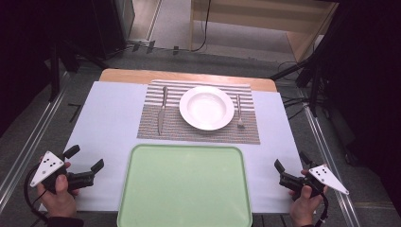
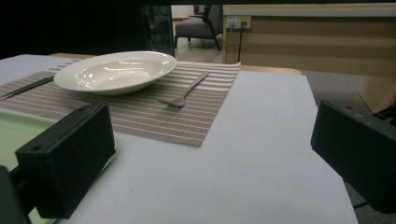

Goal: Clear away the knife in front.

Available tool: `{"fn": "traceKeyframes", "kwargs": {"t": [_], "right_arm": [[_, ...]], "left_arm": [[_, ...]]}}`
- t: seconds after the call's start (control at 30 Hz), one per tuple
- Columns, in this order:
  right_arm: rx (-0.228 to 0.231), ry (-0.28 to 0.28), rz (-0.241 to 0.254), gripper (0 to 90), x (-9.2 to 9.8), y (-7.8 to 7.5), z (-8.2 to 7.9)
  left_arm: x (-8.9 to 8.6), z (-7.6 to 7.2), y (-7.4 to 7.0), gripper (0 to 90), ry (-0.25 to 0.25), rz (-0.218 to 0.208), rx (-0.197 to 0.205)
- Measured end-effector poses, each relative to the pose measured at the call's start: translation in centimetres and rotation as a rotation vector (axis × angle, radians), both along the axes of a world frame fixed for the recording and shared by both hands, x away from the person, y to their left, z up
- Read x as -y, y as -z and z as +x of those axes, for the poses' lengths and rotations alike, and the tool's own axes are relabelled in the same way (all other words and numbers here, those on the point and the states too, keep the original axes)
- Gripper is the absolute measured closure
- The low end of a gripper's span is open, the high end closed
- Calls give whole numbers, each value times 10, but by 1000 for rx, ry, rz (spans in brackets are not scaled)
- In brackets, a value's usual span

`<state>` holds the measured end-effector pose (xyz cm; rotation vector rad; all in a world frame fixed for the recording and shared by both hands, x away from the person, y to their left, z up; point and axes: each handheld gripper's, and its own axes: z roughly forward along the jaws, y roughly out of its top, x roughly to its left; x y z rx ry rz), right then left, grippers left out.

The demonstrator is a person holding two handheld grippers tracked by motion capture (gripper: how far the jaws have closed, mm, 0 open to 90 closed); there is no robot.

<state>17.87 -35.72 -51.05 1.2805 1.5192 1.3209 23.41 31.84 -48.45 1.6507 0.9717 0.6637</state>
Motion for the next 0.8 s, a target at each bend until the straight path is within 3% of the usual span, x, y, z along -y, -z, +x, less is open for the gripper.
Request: {"fn": "traceKeyframes", "kwargs": {"t": [0.2,0.3,0.53,0.63,0.8], "right_arm": [[3,-7,5,0,-1,0,0],[6,-14,19,0,1,0,-1],[21,-14,8,0,0,1,1],[16,-26,-15,0,-3,1,2],[15,-35,-31,0,-6,1,3]], "left_arm": [[10,-1,-11,0,-2,16,16],[15,-1,-18,0,51,4,12],[38,5,-30,0,131,45,13],[45,10,-34,0,142,62,12],[56,21,-40,0,130,45,-2]]}}
